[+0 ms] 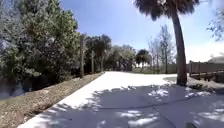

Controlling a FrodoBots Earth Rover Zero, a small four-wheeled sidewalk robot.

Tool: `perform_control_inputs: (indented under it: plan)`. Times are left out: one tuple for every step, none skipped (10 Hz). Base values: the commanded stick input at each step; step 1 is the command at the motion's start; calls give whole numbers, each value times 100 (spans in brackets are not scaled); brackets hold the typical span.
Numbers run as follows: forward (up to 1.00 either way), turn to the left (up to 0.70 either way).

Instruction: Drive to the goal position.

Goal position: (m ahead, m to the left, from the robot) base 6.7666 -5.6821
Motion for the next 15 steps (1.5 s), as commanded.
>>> perform_control_inputs:
  plan:
    - [70, 0]
    - [70, 0]
    - [70, 0]
    - [70, 0]
    - [70, 0]
    - [70, -20]
    - [70, -35]
    - [70, -35]
    - [70, 0]
    - [70, 0]
    - [70, 0]
    - [70, 0]
    - [70, 0]
    - [70, 0]
    - [70, 0]
